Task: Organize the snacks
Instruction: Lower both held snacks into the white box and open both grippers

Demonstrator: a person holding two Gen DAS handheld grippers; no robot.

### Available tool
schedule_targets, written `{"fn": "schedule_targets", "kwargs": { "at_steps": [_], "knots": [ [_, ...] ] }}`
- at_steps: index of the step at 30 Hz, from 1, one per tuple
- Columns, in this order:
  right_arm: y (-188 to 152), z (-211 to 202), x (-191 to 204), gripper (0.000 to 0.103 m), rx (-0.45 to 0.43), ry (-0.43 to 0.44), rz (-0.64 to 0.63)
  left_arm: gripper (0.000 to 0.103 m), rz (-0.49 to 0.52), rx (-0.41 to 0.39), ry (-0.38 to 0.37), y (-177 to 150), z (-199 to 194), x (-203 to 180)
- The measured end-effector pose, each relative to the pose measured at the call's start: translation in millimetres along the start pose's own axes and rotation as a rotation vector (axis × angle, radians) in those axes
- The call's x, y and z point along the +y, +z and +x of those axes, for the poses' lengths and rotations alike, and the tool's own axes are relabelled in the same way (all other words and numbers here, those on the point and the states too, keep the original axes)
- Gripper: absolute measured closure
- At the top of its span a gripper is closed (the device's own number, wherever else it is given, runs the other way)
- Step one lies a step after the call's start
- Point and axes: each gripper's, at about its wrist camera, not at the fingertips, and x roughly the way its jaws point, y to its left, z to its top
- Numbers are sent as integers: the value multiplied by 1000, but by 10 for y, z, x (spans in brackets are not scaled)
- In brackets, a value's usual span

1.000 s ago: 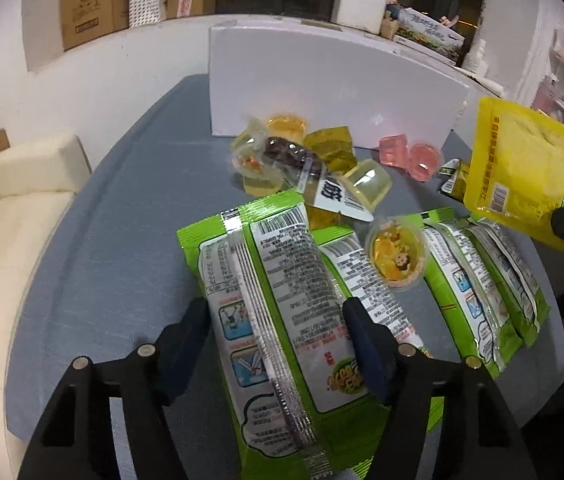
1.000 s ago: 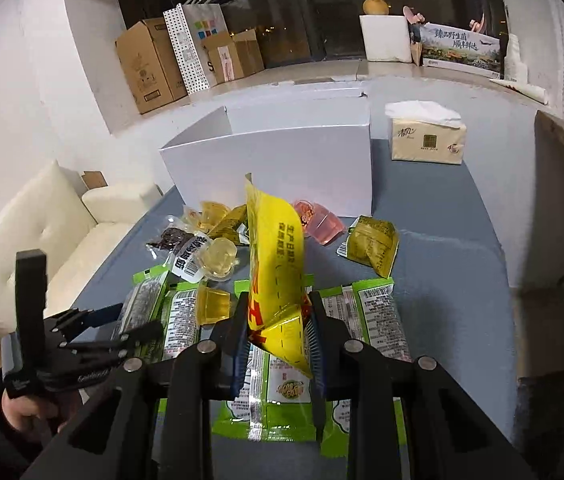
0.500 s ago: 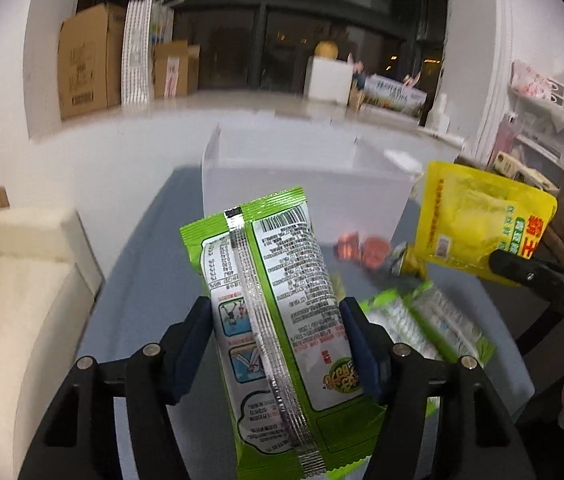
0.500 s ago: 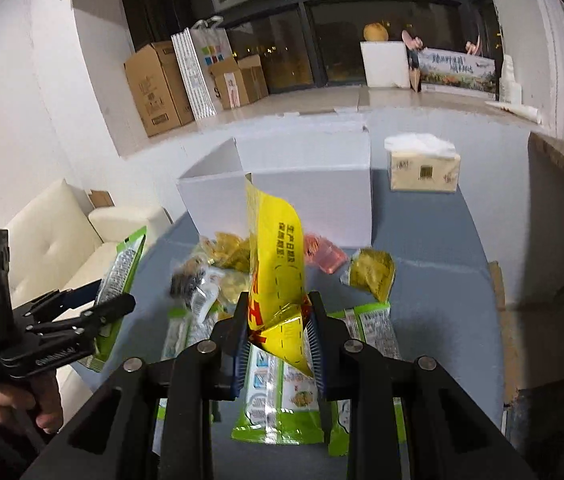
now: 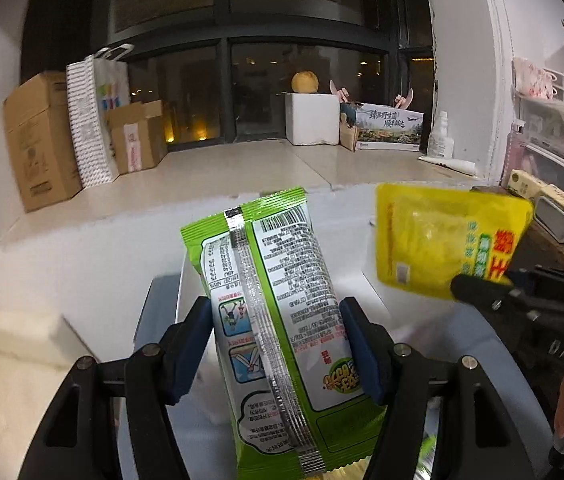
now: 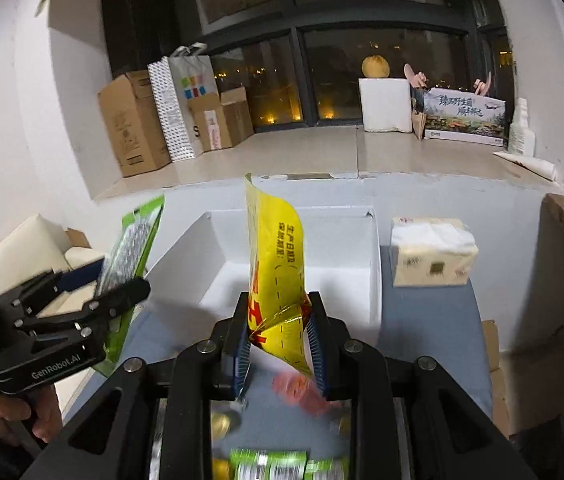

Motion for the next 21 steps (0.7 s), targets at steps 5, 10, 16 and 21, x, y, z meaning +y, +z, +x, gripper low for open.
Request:
{"fn": "schedule_targets", "kwargs": {
  "at_steps": [5, 10, 16, 21],
  "knots": [
    [222, 471, -85, 74, 48, -17, 20, 27, 29, 32, 25, 169, 444, 84],
    [307, 708, -218, 0, 76, -23, 53, 0, 69, 101, 15, 63, 708, 109],
    [217, 396, -370, 0, 4, -69, 90, 0, 49, 96, 35, -117, 545, 176],
    [42, -19, -309, 0, -30, -55, 73, 0, 46, 33, 24, -262, 55, 125]
  ]
}}
